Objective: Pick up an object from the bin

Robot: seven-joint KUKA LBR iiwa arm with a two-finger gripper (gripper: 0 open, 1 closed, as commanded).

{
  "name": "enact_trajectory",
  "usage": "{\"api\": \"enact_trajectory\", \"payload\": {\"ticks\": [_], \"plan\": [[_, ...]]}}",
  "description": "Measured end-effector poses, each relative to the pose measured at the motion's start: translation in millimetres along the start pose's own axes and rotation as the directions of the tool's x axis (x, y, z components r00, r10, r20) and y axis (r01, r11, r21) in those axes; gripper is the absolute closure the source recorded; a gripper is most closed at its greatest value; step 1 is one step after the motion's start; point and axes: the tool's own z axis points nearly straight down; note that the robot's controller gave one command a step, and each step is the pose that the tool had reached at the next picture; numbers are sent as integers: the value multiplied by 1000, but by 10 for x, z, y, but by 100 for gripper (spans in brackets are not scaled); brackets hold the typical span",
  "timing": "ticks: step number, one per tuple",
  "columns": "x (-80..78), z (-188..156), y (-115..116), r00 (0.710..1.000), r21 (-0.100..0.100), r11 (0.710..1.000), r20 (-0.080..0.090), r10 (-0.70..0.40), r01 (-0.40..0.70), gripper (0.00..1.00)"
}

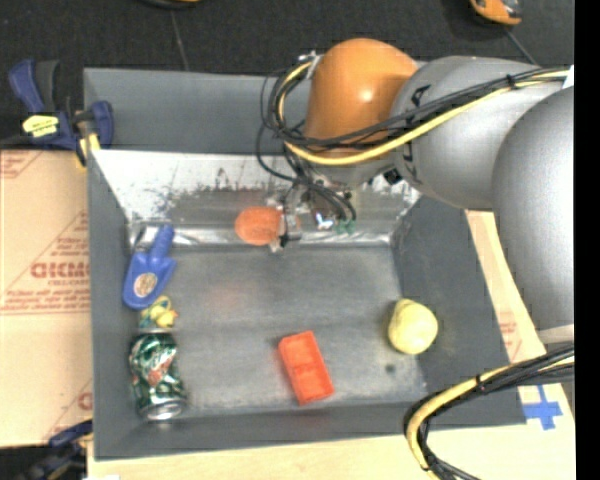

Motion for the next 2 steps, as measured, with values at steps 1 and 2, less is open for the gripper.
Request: {"api": "enact_trajectory", "payload": {"ticks": [1, 2], "plan": [[-5, -42, 0, 1000, -2, 1000, 3, 3, -3, 100], [-27, -518, 1, 1000, -2, 1000, 6, 4, -4, 100]]}}
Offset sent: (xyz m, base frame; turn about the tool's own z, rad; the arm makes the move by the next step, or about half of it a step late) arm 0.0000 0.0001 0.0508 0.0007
